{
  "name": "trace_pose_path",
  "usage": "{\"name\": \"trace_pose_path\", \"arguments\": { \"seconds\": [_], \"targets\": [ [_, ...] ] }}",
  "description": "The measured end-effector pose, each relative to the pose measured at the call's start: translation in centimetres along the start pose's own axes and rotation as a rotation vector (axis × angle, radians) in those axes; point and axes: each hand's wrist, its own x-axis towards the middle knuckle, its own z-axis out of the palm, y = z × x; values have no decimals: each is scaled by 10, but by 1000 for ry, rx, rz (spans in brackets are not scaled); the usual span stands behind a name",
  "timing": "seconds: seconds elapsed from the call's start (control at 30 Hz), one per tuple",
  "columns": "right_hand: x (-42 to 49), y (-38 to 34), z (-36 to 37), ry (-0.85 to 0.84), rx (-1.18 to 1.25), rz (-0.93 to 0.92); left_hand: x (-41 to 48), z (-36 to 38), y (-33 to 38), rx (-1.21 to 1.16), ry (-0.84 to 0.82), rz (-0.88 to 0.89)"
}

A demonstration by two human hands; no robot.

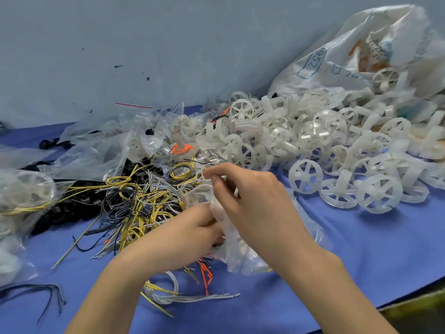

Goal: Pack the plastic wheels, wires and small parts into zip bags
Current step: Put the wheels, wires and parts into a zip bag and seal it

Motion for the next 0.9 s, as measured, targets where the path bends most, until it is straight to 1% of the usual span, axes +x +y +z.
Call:
{"name": "trace_pose_path", "arguments": {
  "seconds": [0.07, 0.13, 0.23, 0.27, 0.3, 0.37, 0.43, 0.5, 0.53, 0.57, 0.63, 0.67, 0.7, 0.73, 0.8, 0.9],
  "targets": [
    [0, -3, 2, -18, -23, 8, -6, -4, 1, 34, 11, 5],
    [-1, -6, 4, -51, -25, 6, -12, -9, 1, 3, -4, 0],
    [-1, -5, 5, -139, -1, 6, -23, -20, -3, -158, -47, -2],
    [0, -4, 5, -188, 15, 16, -26, -27, -4, -208, -29, 6],
    [1, -3, 4, -241, 28, 28, -28, -34, -8, -255, 7, 15],
    [2, -1, 5, -329, 30, 61, -30, -48, -16, -343, 133, 23],
    [3, 2, 6, -395, -13, 104, -27, -60, -23, -426, 313, 6],
    [2, 5, 5, -465, -86, 133, -21, -70, -32, -469, 528, -15],
    [2, 6, 4, -486, -126, 137, -19, -76, -38, -448, 650, -31],
    [2, 8, 3, -484, -169, 136, -17, -83, -47, -370, 777, -51],
    [1, 10, 2, -422, -257, 133, -17, -102, -72, -56, 1024, -127],
    [1, 11, 2, -379, -303, 138, -20, -112, -83, 103, 1112, -189],
    [0, 11, 1, -334, -351, 139, -25, -119, -93, 226, 1162, -263],
    [0, 10, 0, -291, -398, 135, -28, -124, -102, 309, 1171, -337],
    [-2, 9, -1, -229, -445, 116, -28, -129, -118, 401, 1107, -427],
    [-2, 5, -3, -173, -400, 108, -24, -127, -128, 530, 1030, -420]
  ]
}}
